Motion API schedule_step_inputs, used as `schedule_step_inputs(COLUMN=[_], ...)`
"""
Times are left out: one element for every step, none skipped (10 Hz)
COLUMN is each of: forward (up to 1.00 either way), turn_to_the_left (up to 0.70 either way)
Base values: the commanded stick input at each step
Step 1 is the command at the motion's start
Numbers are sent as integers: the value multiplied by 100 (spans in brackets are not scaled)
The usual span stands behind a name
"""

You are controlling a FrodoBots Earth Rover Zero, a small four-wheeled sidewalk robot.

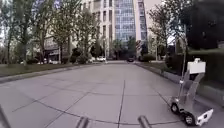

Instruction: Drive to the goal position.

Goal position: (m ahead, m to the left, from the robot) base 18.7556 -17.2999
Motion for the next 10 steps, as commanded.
schedule_step_inputs(forward=[70, 70, 70, 70, 70, 70, 70, 70, 70, 70], turn_to_the_left=[0, 0, 0, 0, 0, 0, 0, 0, 0, -7])
